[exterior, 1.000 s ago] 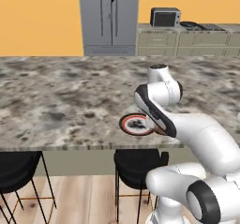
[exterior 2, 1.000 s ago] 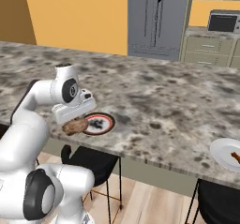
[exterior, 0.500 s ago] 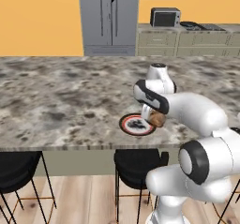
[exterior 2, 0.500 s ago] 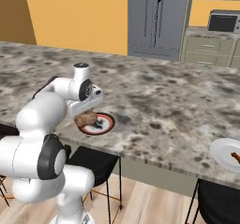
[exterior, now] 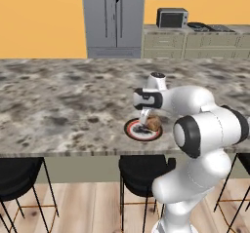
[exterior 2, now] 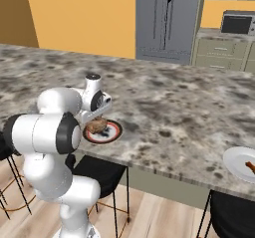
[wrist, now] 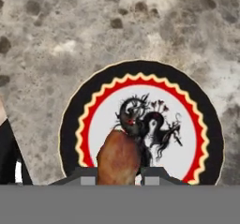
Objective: Take the chicken drumsticks from the pan and place one on each plate on the dining counter.
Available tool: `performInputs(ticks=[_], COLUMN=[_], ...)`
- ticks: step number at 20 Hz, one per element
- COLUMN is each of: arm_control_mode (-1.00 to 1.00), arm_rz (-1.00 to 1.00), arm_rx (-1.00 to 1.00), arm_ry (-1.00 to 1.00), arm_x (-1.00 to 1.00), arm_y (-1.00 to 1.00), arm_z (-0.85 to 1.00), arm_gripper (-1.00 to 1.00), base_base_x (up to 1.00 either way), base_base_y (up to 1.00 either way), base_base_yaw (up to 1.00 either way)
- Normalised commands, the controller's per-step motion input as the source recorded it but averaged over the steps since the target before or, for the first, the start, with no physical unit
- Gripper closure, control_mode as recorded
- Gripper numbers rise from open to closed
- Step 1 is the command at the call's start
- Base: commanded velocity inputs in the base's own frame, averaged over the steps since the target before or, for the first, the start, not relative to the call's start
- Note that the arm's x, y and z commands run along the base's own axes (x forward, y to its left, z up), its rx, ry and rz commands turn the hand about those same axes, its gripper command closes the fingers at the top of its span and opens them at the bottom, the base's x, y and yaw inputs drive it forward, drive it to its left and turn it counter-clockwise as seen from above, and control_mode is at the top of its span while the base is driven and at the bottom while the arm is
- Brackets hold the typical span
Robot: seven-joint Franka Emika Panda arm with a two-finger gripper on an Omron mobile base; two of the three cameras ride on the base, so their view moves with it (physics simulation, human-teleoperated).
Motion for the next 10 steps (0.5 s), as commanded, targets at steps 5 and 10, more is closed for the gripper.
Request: performInputs(ticks=[5, 10], arm_control_mode=[-1.0, -1.0], arm_rz=[-0.06, -0.08], arm_rx=[0.0, 0.0], arm_ry=[0.0, 0.0], arm_x=[0.42, 0.06], arm_y=[0.06, 0.0], arm_z=[-0.34, -0.29], arm_gripper=[1.0, 1.0], base_base_x=[0.0, 0.0], base_base_y=[0.0, 0.0], base_base_yaw=[0.0, 0.0])
